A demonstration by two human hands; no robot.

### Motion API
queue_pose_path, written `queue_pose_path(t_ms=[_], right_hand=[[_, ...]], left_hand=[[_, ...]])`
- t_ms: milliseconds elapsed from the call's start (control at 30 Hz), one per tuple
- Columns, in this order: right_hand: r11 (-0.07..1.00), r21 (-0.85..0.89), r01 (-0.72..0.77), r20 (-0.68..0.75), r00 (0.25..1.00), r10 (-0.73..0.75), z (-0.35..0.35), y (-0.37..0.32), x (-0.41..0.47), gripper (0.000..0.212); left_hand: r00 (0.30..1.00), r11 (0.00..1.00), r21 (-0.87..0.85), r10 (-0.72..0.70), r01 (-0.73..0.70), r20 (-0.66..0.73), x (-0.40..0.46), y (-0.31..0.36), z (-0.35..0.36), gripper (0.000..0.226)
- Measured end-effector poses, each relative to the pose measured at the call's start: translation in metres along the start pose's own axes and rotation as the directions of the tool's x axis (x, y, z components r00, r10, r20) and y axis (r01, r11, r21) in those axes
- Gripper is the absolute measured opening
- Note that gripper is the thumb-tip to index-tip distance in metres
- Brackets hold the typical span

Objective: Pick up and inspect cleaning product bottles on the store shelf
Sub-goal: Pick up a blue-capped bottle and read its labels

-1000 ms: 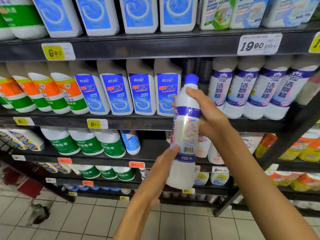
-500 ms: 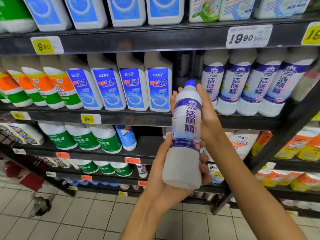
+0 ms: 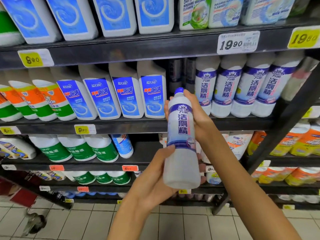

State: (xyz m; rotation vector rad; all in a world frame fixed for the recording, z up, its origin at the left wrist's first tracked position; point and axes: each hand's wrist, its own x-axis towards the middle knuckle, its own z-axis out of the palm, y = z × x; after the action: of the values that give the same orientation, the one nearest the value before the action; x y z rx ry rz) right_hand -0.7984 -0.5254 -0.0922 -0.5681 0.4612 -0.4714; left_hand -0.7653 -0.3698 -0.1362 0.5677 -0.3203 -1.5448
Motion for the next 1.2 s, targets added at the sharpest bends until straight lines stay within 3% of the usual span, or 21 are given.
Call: queue_pose_path(t_ms=[100,233,300,400,467,567,700,767,867,900,933,1000,1033,1100,1200], right_hand=[[0.993,-0.029,0.110,0.027,0.994,-0.110,0.004,-0.003,0.009,0.033],[0.944,-0.220,0.248,0.148,0.964,-0.219,0.006,0.000,0.010,0.051],[0.833,-0.426,0.352,0.194,0.935,-0.296,0.008,0.003,0.003,0.053],[0.633,-0.594,0.496,0.324,0.868,-0.376,0.015,0.008,-0.013,0.053],[0.435,-0.655,0.618,0.462,0.783,-0.417,0.018,0.012,-0.021,0.048],[0.128,-0.664,0.737,0.631,0.644,-0.434,0.019,0.020,-0.029,0.059],[0.094,-0.605,0.791,0.699,0.584,-0.412,0.020,0.026,-0.034,0.064],[0.066,-0.591,0.804,0.711,0.558,-0.428,0.021,0.026,-0.036,0.064],[0.087,-0.612,0.786,0.679,0.579,-0.452,0.019,0.018,-0.036,0.058],[0.175,-0.604,0.778,0.650,0.607,-0.457,0.018,0.015,-0.036,0.057],[0.333,-0.563,0.756,0.606,0.652,-0.456,0.019,0.014,-0.035,0.060],[0.641,-0.431,0.635,0.499,0.760,-0.417,0.020,0.017,-0.027,0.086],[0.732,-0.383,0.564,0.452,0.805,-0.384,0.019,0.019,-0.023,0.101],[0.799,-0.347,0.491,0.440,0.838,-0.324,0.021,0.020,-0.018,0.100],[0.743,-0.425,0.518,0.328,0.853,-0.407,0.028,0.019,-0.015,0.064]], left_hand=[[0.991,0.949,0.311,0.078,-0.040,-0.109,0.004,0.012,-0.010,0.043],[0.983,0.806,0.583,0.174,-0.104,-0.065,0.003,0.020,-0.021,0.055],[0.948,0.642,0.754,0.308,-0.139,-0.087,0.004,0.023,-0.026,0.054],[0.879,0.401,0.888,0.476,-0.224,0.007,0.013,0.023,-0.033,0.055],[0.851,0.324,0.917,0.524,-0.232,0.030,0.021,0.023,-0.042,0.056],[0.817,0.263,0.947,0.576,-0.186,0.000,0.028,0.030,-0.051,0.050],[0.785,0.023,0.991,0.613,-0.133,0.091,0.038,0.043,-0.047,0.048],[0.798,0.050,0.987,0.596,-0.150,0.091,0.039,0.048,-0.046,0.049],[0.837,0.230,0.935,0.537,-0.268,0.108,0.030,0.053,-0.053,0.063],[0.850,0.281,0.909,0.510,-0.309,0.132,0.025,0.055,-0.053,0.061],[0.868,0.317,0.887,0.469,-0.335,0.160,0.022,0.057,-0.052,0.058],[0.914,0.384,0.861,0.358,-0.332,0.193,0.016,0.059,-0.052,0.053],[0.933,0.409,0.857,0.302,-0.313,0.196,0.014,0.060,-0.053,0.049],[0.955,0.460,0.844,0.228,-0.277,0.189,0.013,0.057,-0.055,0.044],[0.964,0.602,0.761,0.234,-0.242,0.122,0.018,0.047,-0.060,0.045]])
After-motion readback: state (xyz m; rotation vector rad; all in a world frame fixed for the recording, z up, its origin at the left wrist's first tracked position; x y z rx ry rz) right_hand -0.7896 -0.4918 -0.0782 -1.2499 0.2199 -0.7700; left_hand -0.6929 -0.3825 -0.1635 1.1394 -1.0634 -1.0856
